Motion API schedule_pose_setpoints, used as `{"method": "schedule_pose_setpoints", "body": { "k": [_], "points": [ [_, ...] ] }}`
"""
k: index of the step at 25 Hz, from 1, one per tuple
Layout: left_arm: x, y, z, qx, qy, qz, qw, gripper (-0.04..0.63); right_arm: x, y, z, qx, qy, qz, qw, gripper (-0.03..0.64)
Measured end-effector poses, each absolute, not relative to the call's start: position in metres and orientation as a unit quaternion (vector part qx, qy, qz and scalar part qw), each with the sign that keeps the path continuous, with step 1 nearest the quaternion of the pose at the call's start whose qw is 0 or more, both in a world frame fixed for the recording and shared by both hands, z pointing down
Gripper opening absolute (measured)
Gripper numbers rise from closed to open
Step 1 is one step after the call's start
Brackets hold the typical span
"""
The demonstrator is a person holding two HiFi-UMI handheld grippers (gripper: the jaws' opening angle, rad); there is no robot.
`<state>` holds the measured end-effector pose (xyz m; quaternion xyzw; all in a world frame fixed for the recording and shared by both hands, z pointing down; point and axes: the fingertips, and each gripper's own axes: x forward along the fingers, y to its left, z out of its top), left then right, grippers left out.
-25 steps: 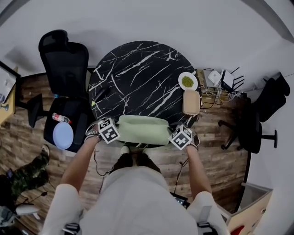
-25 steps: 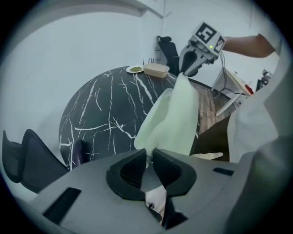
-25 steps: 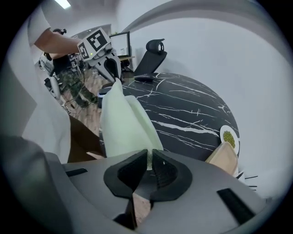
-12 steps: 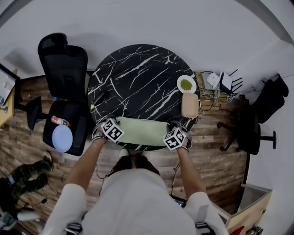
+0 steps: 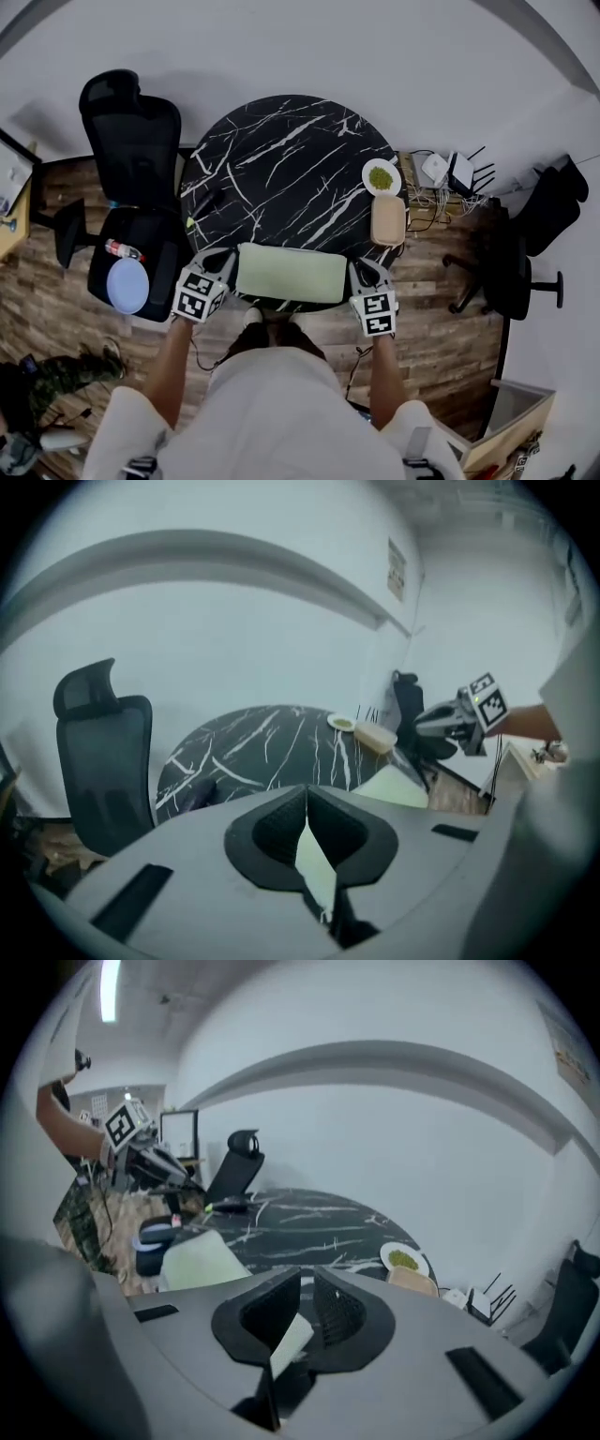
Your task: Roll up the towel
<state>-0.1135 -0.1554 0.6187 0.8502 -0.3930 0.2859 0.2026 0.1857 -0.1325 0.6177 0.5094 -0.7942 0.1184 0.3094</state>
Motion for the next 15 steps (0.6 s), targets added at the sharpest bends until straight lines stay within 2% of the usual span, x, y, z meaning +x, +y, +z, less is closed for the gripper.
{"method": "schedule_pose_setpoints", "body": {
  "k": [6,11,15],
  "points": [
    [-0.085,-0.170,0.477,0.897,-0.405,0.101,0.147,0.004,0.150,-0.159,0.481,0.514,-0.846,0.048,0.131,0.009],
    [-0.079,-0.167,0.370,0.924,-0.379,0.015,0.046,0.003,0.111,-0.156,0.372,0.456,-0.888,-0.022,0.052,0.002],
    [-0.082,-0.151,0.329,0.932,-0.361,-0.017,0.023,0.003,0.091,-0.136,0.320,0.437,-0.898,-0.054,0.009,0.000]
  ]
}}
